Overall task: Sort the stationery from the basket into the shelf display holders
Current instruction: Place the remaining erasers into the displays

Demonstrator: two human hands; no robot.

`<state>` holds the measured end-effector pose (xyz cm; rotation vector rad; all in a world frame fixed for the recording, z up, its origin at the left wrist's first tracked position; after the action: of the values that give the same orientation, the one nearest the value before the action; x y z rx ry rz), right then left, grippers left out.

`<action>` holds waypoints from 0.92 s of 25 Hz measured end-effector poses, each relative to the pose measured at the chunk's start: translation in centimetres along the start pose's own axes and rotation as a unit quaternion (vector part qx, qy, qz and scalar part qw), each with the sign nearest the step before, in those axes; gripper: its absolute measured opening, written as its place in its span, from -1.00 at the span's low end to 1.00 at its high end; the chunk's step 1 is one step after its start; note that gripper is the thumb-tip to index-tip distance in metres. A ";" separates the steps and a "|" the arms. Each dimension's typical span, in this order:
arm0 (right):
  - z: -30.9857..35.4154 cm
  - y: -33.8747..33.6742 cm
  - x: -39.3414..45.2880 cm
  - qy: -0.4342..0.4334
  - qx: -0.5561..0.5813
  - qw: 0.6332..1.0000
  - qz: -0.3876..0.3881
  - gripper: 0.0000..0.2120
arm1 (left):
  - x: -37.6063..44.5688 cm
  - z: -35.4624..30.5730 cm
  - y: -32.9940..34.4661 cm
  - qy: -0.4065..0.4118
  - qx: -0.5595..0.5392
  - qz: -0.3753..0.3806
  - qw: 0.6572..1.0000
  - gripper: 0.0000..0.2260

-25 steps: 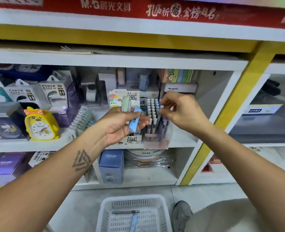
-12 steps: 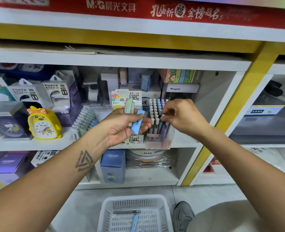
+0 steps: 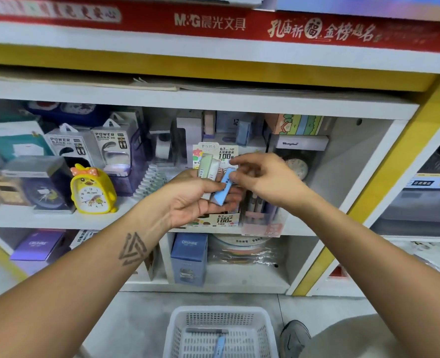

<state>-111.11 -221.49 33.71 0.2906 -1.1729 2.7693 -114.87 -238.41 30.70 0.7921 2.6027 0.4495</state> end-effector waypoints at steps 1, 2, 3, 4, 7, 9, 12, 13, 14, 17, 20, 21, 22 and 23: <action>0.5 0.5 0.4 0.003 0.014 1.000 0.006 -0.81 | -0.3 -0.3 -0.4 0.003 0.004 -0.006 1.000 -0.74; 0.9 1.0 0.9 0.009 0.047 0.999 -0.004 -0.86 | -0.6 -0.7 -1.0 0.006 0.006 -0.014 1.000 -0.74; 1.4 1.3 1.3 0.021 0.101 0.995 -0.017 -0.89 | -1.0 -1.2 -1.8 0.010 0.002 -0.024 1.000 -0.75; 1.8 1.6 1.8 0.032 0.152 0.988 -0.021 -0.87 | -1.3 -1.8 -2.7 0.015 -0.008 -0.038 0.999 -0.77; 3.0 3.2 2.9 0.041 0.173 0.983 0.038 -0.82 | -2.3 -3.5 -5.7 0.042 -0.028 -0.093 0.994 -0.82; 3.7 4.9 3.5 0.021 0.116 0.989 0.086 -0.89 | -3.0 -4.2 -7.2 0.065 0.016 -0.132 0.989 -0.88; 5.3 7.3 4.4 -0.007 0.095 0.990 0.108 -0.87 | -3.5 -4.6 -8.4 0.097 0.108 -0.156 0.977 -0.86; 5.7 8.1 4.8 -0.003 0.120 0.986 0.113 -0.85 | -3.6 -4.8 -8.7 0.105 0.124 -0.156 0.974 -0.84; 6.0 8.7 5.1 0.008 0.161 0.979 0.122 -0.82 | -3.6 -4.9 -9.0 0.113 0.128 -0.156 0.973 -0.81; 6.3 10.0 6.2 0.033 0.230 0.959 0.162 -0.65 | -3.8 -5.6 -10.4 0.123 0.085 -0.146 0.978 -0.78; 5.6 10.2 7.6 0.017 0.161 0.983 0.089 -0.61 | -3.9 -6.2 -12.0 0.095 0.039 -0.180 0.978 -0.81; 5.4 10.2 8.2 -0.001 0.107 0.994 0.039 -0.67 | -3.9 -6.2 -12.6 0.075 0.043 -0.199 0.976 -0.83; 5.2 10.1 8.6 -0.024 0.045 0.999 -0.005 -0.73 | -3.8 -6.2 -13.1 0.052 0.048 -0.212 0.975 -0.84; 5.2 10.3 9.0 -0.053 -0.018 0.998 -0.036 -0.76 | -3.8 -6.2 -13.4 0.032 0.051 -0.217 0.974 -0.87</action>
<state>-121.09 -232.00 32.07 0.4722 -1.2107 2.6979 -120.93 -252.38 31.65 0.2226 2.7696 0.2175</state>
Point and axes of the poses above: each hand's wrist, its own x-axis towards the middle knuckle, its own y-axis out of the palm, z = x × y, the point moved 2 cm from there along x, towards the middle knuckle, and after that the axes turned 1 degree about y, right-handed, at the moved point
